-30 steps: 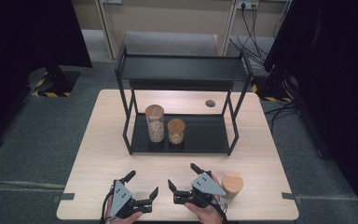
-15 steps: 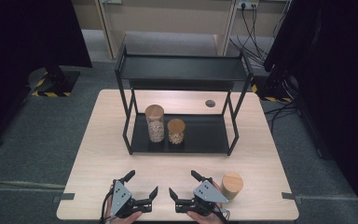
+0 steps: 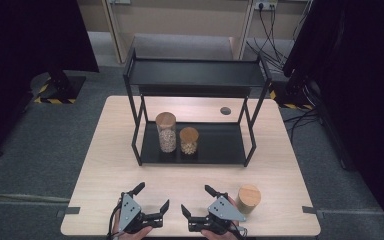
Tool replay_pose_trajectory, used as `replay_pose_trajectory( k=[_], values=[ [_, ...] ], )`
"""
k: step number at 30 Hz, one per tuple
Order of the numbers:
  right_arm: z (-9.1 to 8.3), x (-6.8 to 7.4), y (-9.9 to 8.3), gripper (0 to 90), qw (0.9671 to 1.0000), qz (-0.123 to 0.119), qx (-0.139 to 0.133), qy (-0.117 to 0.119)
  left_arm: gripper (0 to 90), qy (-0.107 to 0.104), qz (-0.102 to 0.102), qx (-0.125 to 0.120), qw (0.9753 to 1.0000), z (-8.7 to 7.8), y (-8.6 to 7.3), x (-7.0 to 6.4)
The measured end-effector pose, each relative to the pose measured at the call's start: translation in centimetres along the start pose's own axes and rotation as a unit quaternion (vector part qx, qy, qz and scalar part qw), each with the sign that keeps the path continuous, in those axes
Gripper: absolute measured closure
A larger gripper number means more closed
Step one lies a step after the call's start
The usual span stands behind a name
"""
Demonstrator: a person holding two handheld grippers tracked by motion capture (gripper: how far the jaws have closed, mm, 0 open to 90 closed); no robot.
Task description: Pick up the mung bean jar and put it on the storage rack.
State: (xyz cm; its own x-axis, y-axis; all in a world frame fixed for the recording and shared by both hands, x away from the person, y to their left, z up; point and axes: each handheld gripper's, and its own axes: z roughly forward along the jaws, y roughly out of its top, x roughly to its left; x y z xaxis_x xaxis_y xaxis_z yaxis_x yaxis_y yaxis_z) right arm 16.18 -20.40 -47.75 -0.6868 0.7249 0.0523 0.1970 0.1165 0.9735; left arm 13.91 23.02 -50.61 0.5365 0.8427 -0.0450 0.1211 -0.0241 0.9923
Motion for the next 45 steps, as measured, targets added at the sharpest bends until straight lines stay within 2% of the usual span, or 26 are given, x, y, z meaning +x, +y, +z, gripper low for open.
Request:
replay_pose_trajectory(
  k=[15,18,20,31,37,45],
  values=[
    [-2.4,0.4,-0.9,2.9,1.0,-0.006,0.002,0.005,0.8,0.001,0.0,0.002,1.0,0.0,0.0,-0.1],
    [-3.0,0.7,-1.1,2.9,0.9999,-0.016,-0.001,0.0,0.8,0.001,0.0,0.003,1.0,0.1,0.0,-0.1],
    [-3.5,0.5,-1.2,2.9,0.9999,-0.01,-0.003,0.001,0.8,0.001,0.0,0.002,1.0,0.0,0.0,0.0],
    [-7.1,0.2,-2.1,2.9,0.999,0.004,-0.021,-0.04,0.9,0.002,0.0,0.001,1.0,0.0,0.0,-0.1],
    [-8.6,0.1,-2.8,3.0,0.998,0.013,-0.017,-0.059,0.9,0.003,0.0,0.001,1.0,0.0,0.0,-0.1],
    [-10.9,0.3,-3.6,3.0,0.9961,0.019,-0.027,-0.082,1.0,0.002,0.002,0.003,1.0,0.1,0.0,-0.1]
  ],
)
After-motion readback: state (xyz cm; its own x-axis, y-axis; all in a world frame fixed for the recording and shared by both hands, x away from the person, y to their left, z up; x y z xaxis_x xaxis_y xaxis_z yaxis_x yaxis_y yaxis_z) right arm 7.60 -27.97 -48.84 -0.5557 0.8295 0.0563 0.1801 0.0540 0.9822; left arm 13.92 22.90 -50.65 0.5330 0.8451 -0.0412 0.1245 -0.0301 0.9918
